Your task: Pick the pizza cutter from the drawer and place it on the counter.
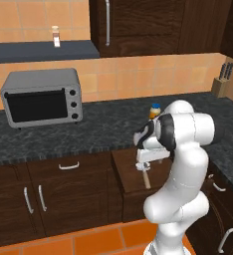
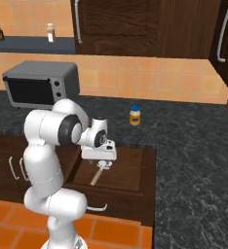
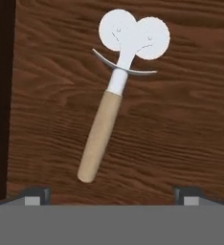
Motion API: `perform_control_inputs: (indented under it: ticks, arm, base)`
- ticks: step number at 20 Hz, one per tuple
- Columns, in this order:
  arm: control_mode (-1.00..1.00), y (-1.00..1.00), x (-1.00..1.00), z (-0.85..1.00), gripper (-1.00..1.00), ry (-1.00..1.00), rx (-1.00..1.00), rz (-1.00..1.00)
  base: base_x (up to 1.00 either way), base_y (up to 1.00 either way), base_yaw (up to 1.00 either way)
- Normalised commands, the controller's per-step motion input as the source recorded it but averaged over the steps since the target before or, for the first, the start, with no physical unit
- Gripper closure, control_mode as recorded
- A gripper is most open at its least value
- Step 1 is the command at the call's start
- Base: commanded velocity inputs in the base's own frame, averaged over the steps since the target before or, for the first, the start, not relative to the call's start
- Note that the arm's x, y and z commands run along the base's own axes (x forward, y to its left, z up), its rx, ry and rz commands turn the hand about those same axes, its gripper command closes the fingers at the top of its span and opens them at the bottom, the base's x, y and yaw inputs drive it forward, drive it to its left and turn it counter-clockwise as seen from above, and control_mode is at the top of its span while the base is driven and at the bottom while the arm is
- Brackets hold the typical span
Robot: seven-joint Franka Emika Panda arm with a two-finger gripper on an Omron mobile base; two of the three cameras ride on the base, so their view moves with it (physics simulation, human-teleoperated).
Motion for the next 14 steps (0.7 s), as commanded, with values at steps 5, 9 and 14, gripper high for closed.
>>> perform_control_inputs:
  ticks: [5,9,14]
  arm:
    - [-1.00,0.00,0.27,-0.68,-1.00,0.08,0.07,-0.01]
    - [-1.00,0.00,0.40,-0.71,-1.00,0.08,0.05,0.00]
    - [-1.00,0.12,0.35,-0.63,-1.00,0.09,0.05,0.00]
  base:
    - [0.00,0.00,0.00]
    - [0.00,0.00,0.00]
    - [0.00,0.00,0.00]
